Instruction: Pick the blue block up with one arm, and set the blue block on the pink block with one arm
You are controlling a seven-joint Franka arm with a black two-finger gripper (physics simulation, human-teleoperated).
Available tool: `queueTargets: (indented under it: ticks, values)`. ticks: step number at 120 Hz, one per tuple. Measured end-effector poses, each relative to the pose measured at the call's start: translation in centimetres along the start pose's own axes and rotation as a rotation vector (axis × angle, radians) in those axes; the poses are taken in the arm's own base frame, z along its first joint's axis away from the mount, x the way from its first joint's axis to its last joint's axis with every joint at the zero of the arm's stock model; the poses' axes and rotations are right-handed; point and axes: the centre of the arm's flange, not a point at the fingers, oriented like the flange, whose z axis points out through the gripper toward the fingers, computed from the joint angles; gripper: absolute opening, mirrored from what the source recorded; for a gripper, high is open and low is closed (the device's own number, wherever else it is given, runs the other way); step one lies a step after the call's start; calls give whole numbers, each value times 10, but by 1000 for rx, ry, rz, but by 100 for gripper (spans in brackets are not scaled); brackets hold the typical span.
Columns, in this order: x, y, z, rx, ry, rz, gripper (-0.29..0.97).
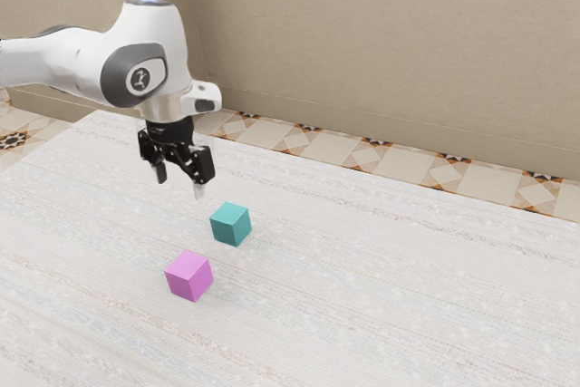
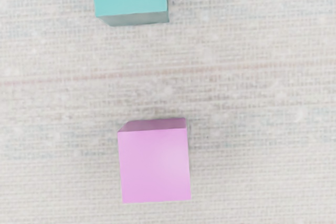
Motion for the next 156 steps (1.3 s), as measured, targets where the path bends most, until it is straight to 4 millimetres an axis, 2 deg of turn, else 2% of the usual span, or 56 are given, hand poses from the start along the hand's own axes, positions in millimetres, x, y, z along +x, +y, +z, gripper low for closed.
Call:
queueTargets:
  ticks: [19,29,40,53,74,100,110,120,142,156]
  values:
    - [-4,0,51,-4,32,15,68]
    - [-4,0,69,-4,47,21,68]
    - [1,-2,75,-1,74,27,68]
    - [21,-3,72,4,114,33,68]
    - [46,10,78,9,138,62,68]
    - [74,3,83,15,151,54,68]
    - [81,2,90,15,144,52,68]
    - [86,-9,97,16,137,37,68]
    - [101,-19,130,17,94,25,68]
    - [105,-24,143,17,77,19,68]
